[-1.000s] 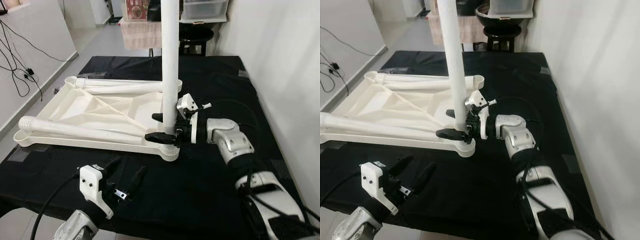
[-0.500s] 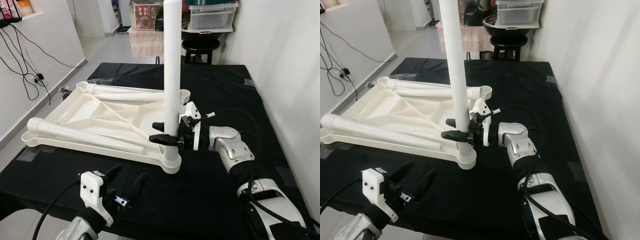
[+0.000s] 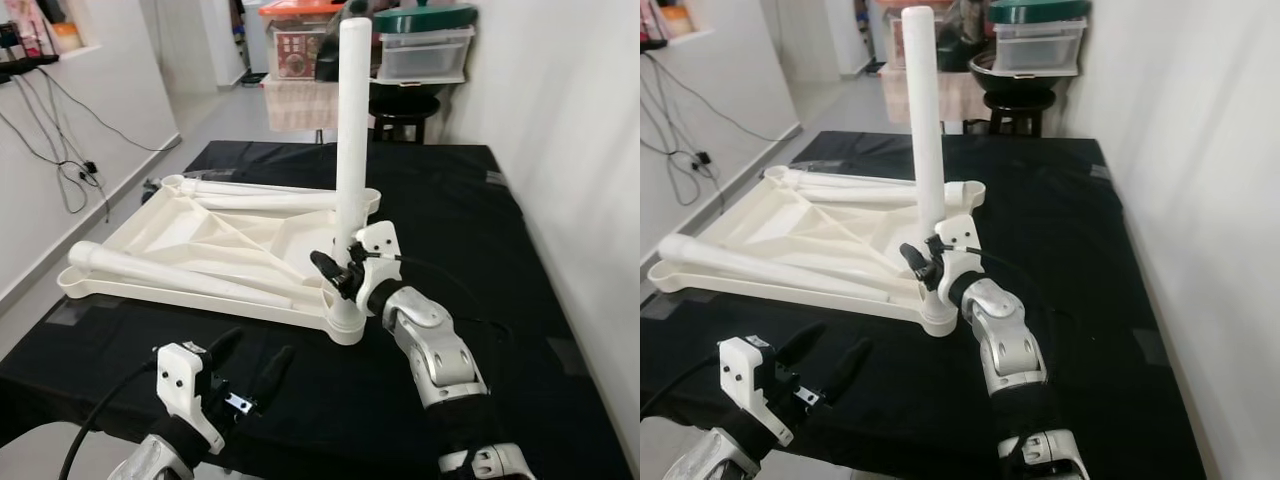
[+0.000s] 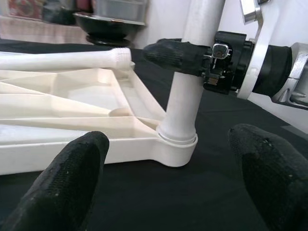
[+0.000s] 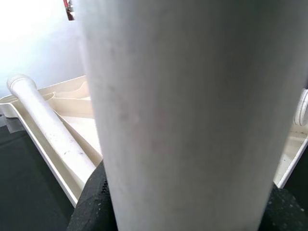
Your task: Building children table
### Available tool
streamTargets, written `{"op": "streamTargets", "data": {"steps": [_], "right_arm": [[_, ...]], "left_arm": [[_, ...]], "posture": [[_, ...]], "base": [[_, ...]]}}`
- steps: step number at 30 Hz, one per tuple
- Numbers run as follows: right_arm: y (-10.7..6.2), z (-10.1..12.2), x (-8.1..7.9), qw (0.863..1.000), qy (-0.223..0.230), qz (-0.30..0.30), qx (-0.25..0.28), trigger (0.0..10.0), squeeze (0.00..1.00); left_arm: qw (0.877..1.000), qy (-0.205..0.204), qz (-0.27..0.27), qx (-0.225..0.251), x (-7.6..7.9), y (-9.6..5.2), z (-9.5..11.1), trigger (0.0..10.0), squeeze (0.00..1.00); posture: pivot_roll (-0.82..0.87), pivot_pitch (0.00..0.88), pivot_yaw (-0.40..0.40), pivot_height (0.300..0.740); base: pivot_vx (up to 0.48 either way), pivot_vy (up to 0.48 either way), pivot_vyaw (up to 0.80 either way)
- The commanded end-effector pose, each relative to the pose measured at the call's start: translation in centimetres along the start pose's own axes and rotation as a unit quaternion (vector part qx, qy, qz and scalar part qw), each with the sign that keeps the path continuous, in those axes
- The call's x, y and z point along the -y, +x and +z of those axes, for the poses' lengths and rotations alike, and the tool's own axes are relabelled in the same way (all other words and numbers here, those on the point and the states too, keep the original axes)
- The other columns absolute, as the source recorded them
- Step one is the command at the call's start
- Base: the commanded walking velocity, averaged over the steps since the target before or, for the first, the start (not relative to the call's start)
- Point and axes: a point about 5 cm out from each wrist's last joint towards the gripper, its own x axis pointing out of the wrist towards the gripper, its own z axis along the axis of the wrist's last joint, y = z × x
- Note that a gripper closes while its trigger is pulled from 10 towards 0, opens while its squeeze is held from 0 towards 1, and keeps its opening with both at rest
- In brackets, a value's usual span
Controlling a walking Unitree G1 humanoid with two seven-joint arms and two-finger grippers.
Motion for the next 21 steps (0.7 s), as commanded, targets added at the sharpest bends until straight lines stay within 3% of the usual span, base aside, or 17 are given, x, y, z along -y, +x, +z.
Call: {"op": "streamTargets", "data": {"steps": [1, 2, 3, 6, 9, 10, 11, 13, 14, 15, 17, 21], "right_arm": [[-0.4, -3.5, 0.0, 0.995, 0.036, -0.007, -0.093, 0.0, 0.0], [0.1, -2.4, -0.4, 0.996, 0.04, 0.035, -0.073, 10.0, 1.0], [0.1, -2.4, -0.4, 0.996, 0.04, 0.035, -0.073, 10.0, 1.0], [0.6, 0.9, -0.7, 0.989, 0.045, 0.14, -0.011, 10.0, 1.0], [0.6, 1.5, -0.7, 0.985, 0.044, 0.167, 0.004, 10.0, 1.0], [0.4, 2.0, -0.5, 0.973, 0.036, 0.227, 0.017, 10.0, 0.0], [0.4, 2.0, -0.5, 0.973, 0.036, 0.227, 0.017, 10.0, 0.0], [0.0, 1.9, -0.1, 0.947, 0.011, 0.32, 0.012, 10.0, 0.0], [0.0, 1.9, -0.1, 0.947, 0.011, 0.32, 0.012, 10.0, 0.0], [-0.2, 1.7, 0.3, 0.929, -0.004, 0.371, -0.002, 10.0, 0.0], [-0.1, 1.7, 0.5, 0.918, -0.008, 0.397, -0.011, 10.0, 0.0], [0.1, 1.7, 0.9, 0.91, 0.002, 0.413, -0.021, 10.0, 0.0]], "left_arm": [[1.0, 0.002, 0.001, -0.009, -0.1, -0.1, -0.2, 10.0, 0.0], [1.0, 0.004, 0.005, -0.008, -0.1, -0.1, -0.2, 10.0, 0.0], [1.0, 0.004, 0.005, -0.008, -0.1, -0.1, -0.2, 10.0, 0.0], [1.0, 0.004, 0.008, -0.006, -0.2, 0.0, -0.2, 10.0, 0.0], [1.0, 0.004, 0.007, -0.006, -0.2, 0.0, -0.2, 10.0, 0.0], [1.0, 0.003, 0.006, -0.007, -0.2, 0.0, -0.2, 10.0, 0.0], [1.0, 0.003, 0.006, -0.007, -0.2, 0.0, -0.2, 10.0, 0.0], [1.0, 0.002, 0.005, -0.007, -0.2, 0.2, -0.3, 10.0, 0.0], [1.0, 0.002, 0.005, -0.007, -0.2, 0.2, -0.3, 10.0, 0.0], [1.0, 0.002, 0.006, -0.006, -0.3, 0.3, -0.4, 10.0, 0.0], [1.0, 0.003, 0.007, -0.006, -0.3, 0.3, -0.4, 10.0, 0.0], [1.0, 0.004, 0.007, -0.006, -0.3, 0.4, -0.4, 10.0, 0.0]], "posture": [[0.02, 0.056, 0.023, 0.74], [0.03, 0.05, 0.02, 0.74], [0.03, 0.05, 0.02, 0.74], [0.03, 0.047, 0.02, 0.74], [0.03, 0.047, 0.02, 0.74], [0.02, 0.04, 0.022, 0.74], [0.02, 0.04, 0.022, 0.74], [0.03, 0.031, 0.015, 0.74], [0.03, 0.031, 0.015, 0.74], [0.03, 0.026, 0.016, 0.74], [0.03, 0.023, 0.016, 0.74], [0.03, 0.023, 0.016, 0.74]], "base": [[0.0, 0.0, 0.0], [0.0, 0.0, 0.0], [0.0, 0.0, 0.0], [0.0, 0.0, 0.0], [0.0, 0.0, 0.0], [0.0, 0.0, 0.0], [0.0, 0.0, 0.0], [0.0, 0.0, 0.0], [0.0, 0.0, 0.0], [0.0, 0.0, 0.0], [0.0, 0.0, 0.0], [0.0, 0.0, 0.0]]}}
